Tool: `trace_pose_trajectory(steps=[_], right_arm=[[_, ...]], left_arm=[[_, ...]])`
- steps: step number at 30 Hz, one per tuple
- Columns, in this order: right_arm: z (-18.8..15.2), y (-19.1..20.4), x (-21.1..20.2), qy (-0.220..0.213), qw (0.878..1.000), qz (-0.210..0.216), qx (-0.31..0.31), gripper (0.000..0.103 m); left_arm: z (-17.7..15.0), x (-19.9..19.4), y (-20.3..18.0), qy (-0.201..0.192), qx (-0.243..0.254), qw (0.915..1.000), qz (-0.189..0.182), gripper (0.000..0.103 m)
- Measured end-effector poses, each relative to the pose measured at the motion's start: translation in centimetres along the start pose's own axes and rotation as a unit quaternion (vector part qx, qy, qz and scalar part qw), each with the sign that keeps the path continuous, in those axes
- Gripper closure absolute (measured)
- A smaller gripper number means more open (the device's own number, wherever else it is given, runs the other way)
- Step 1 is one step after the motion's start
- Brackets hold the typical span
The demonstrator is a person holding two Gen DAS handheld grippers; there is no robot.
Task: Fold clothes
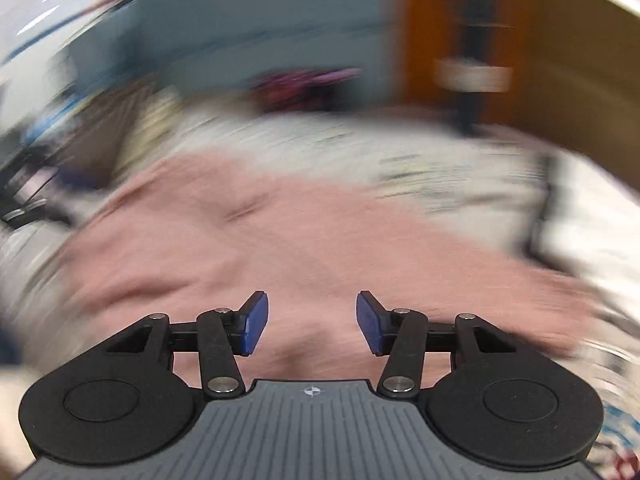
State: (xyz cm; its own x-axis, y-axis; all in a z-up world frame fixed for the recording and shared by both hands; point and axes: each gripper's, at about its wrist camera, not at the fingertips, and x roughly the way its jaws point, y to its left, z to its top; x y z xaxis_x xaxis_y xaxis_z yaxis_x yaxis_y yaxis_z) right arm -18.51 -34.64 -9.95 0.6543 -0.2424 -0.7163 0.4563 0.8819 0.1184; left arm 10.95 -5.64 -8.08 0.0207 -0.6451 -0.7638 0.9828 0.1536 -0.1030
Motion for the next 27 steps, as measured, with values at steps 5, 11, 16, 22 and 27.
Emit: trace_pose_trajectory(steps=[5, 11, 16, 22, 27], right_arm=[[-0.3, -8.6, -0.2, -0.055, 0.968, -0.154, 0.19, 0.056], [-1.2, -12.5, 0.2, -0.058, 0.939, -0.205, 0.268, 0.051], [-1.1, -13.6, 2.8, -0.021, 0.938, -0.215, 0.273, 0.049], [-1.3, -14.0, 5.3, -0.002, 0.931, -0.221, 0.291, 0.076], [-0.4, -12.3, 4.6, -0.027, 0.939, -0.213, 0.27, 0.094]], left_arm=[[1.9, 4.0, 4.2, -0.023, -0.116, 0.9839, 0.134, 0.042], [3.3, 7.8, 5.8, -0.003, -0.147, 0.9829, 0.111, 0.041], [2.7, 10.6, 6.1, 0.043, -0.117, 0.9839, 0.128, 0.042], [2.9, 11.2, 5.3, 0.041, -0.091, 0.9893, 0.107, 0.076], [2.8, 10.5, 2.8, 0.021, -0.04, 0.9886, 0.144, 0.092]])
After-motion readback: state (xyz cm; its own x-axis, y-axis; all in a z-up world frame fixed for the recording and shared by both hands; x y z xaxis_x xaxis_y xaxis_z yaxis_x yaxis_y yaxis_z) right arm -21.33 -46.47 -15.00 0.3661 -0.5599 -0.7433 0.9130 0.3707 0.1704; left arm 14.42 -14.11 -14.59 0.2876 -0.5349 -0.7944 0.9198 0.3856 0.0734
